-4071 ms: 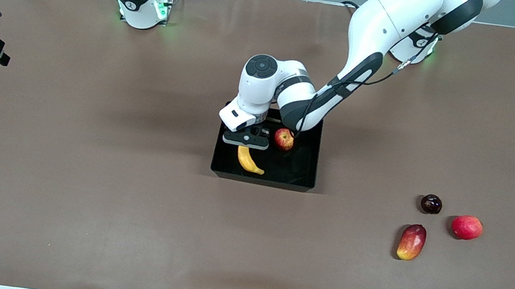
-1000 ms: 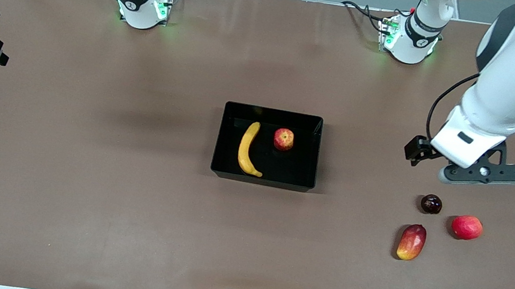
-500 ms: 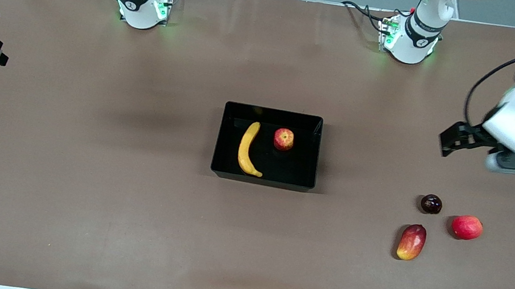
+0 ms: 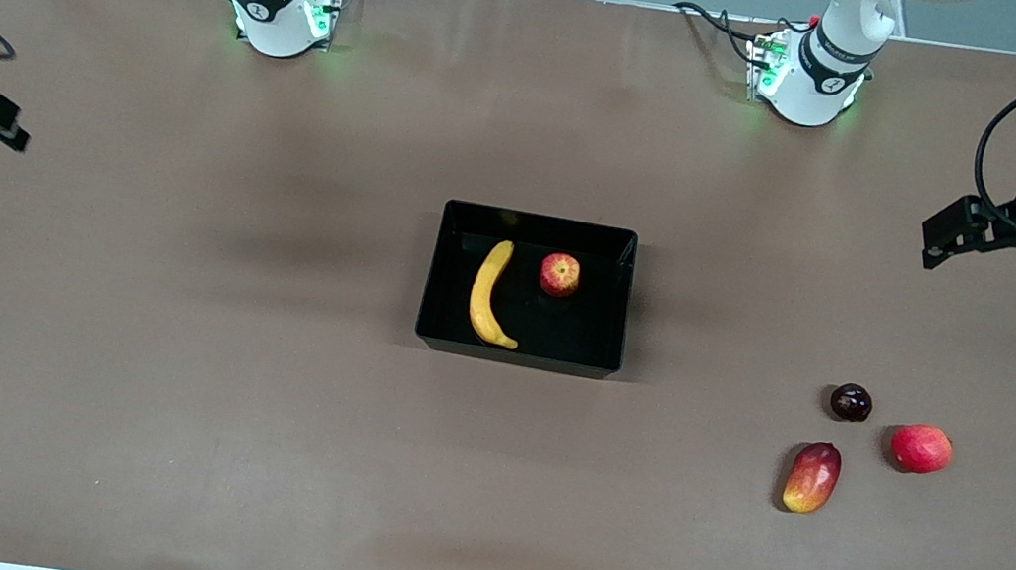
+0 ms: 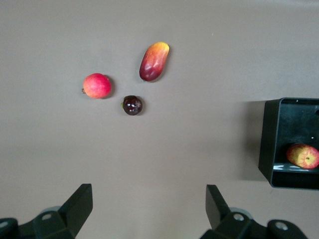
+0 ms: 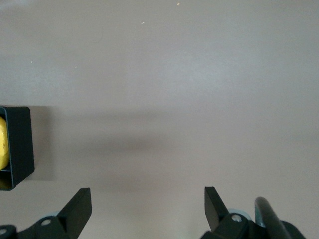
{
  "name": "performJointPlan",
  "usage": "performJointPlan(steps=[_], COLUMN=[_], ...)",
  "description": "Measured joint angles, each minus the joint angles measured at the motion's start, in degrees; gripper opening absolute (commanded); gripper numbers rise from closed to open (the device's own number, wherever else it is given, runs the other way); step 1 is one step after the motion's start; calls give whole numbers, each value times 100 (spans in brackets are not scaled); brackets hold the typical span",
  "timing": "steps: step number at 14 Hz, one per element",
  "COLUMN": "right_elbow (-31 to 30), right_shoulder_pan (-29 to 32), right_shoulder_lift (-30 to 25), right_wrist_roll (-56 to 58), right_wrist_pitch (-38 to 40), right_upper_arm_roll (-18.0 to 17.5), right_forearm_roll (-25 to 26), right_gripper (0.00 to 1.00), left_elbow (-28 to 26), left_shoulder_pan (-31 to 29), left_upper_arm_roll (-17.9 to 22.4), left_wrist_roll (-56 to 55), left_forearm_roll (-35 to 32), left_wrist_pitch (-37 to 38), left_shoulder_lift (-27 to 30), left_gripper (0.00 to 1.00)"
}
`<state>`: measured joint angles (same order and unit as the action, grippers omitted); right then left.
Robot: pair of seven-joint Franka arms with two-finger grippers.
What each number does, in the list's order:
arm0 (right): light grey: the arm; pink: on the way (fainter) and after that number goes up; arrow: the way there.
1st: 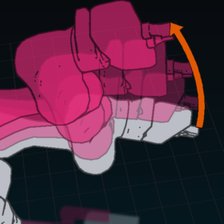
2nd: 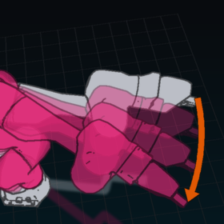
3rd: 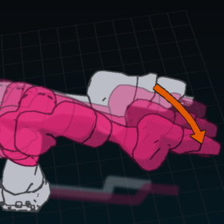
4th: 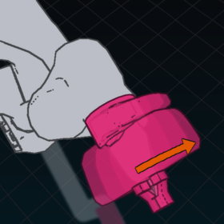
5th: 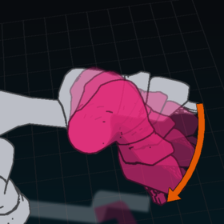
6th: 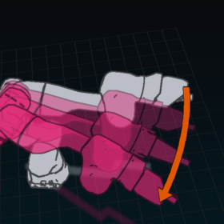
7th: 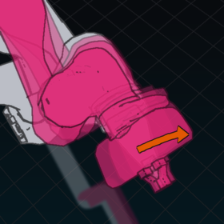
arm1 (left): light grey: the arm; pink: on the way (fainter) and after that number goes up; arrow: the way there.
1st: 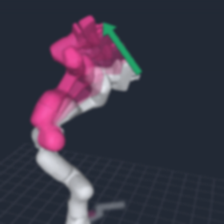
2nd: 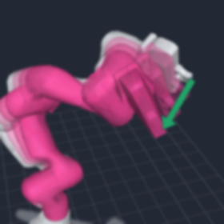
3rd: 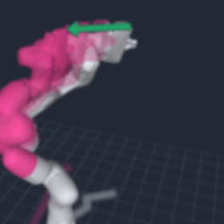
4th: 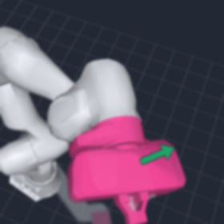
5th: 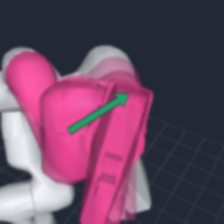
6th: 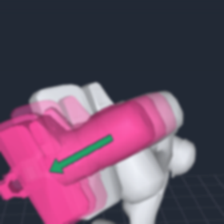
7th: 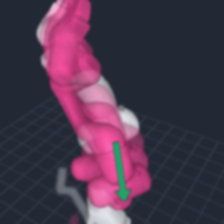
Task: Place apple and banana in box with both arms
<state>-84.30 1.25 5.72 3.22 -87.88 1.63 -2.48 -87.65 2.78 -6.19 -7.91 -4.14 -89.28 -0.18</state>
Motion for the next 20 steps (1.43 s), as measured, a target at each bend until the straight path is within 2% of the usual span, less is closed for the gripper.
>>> performJointPlan(steps=[3,7,15,20], right_elbow=[-1,8,240,241], right_shoulder_pan=[-240,-250,-239,-245], right_shoulder_lift=[184,195,167,145], right_wrist_roll=[-2,-1,-92,-890], right_wrist_pitch=[-43,-43,-39,-18], right_upper_arm_roll=[-27,1,43,46], right_forearm_roll=[1,7,29,29], right_gripper=[100,100,100,100], left_elbow=[-383,-698,-761,-687], left_shoulder_pan=[0,-1,-199,-264], left_upper_arm_roll=[21,48,88,91], left_wrist_roll=[42,192,385,385], left_forearm_roll=[52,221,306,307], left_wrist_pitch=[1,1,-18,-42], left_shoulder_lift=[417,774,727,654], left_gripper=[100,100,100,100])
